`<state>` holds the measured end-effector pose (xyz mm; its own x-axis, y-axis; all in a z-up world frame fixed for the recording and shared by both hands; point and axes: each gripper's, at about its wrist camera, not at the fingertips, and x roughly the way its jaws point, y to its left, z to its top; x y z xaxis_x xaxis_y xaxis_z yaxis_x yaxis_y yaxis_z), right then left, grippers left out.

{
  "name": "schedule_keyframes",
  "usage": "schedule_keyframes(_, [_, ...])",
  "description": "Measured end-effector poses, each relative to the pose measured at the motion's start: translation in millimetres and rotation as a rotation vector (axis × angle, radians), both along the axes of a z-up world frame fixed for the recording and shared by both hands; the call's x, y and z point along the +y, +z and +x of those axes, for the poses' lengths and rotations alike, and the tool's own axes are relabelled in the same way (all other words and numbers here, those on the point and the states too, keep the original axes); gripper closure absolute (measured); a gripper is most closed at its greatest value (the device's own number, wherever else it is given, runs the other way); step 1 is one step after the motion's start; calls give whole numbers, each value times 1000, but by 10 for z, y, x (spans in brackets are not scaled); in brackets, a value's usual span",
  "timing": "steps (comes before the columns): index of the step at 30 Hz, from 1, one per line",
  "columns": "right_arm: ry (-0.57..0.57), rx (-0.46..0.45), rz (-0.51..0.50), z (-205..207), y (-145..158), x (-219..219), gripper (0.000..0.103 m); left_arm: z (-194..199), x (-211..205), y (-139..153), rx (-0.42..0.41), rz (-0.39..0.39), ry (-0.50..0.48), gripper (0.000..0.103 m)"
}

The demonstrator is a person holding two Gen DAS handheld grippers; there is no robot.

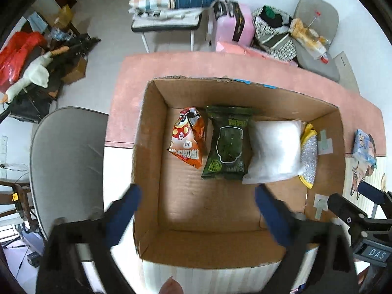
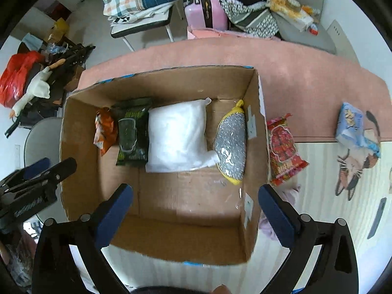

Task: Organize soft objects
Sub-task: 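Place the snack bag and sponge into the box and open both tools, then move both tools back toward the remaining items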

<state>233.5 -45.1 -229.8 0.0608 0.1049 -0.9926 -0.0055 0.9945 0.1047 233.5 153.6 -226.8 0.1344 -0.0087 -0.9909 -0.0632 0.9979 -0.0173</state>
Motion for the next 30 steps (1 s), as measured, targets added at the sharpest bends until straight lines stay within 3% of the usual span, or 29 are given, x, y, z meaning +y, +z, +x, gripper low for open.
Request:
schedule_keyframes(5, [31,-51,-69,-319,214,86,0,-297,-85,267,-70,14,6,4])
schedule_keyframes(14, [46,-125,-80,-912,612,72,0,-742,-168,675,-154,31,0,4])
schedule_keyframes(25, [33,-177,9,-1265,932,-13,0,-1054,-355,1035,-213,14,-18,1])
schedule_keyframes(30, [-34,-181,47,-1242,977,-386,0,-911,-740,1128,-223,58,-99,1])
